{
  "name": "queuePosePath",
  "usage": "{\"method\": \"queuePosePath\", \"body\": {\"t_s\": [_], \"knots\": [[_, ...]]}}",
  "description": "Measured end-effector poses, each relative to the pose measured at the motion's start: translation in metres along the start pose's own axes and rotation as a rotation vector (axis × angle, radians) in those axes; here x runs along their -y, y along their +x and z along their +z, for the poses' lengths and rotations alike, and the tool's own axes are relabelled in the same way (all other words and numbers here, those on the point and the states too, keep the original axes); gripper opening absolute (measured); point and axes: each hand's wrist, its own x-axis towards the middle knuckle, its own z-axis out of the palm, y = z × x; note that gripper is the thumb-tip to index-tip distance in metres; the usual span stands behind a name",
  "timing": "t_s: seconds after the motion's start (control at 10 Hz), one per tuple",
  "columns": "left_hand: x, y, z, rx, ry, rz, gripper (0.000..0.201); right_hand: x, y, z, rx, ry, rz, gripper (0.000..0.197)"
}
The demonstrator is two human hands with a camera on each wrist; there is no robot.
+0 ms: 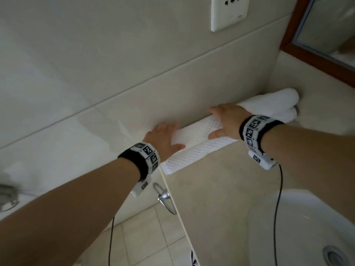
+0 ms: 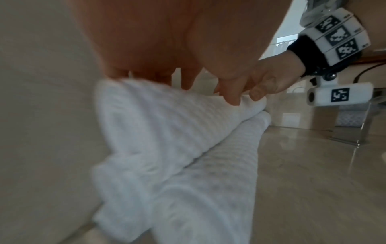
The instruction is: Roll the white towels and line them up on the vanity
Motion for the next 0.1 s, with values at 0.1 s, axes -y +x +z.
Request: {"method": "queuePosePath", "body": {"t_s": [0.1], "knots": [[0.0472, -0.0422, -0.0171, -0.036, -0.025, -0.048, 0.084, 0.0593, 0.0017, -0.0008, 0.025, 0.001, -0.093, 0.093]]}}
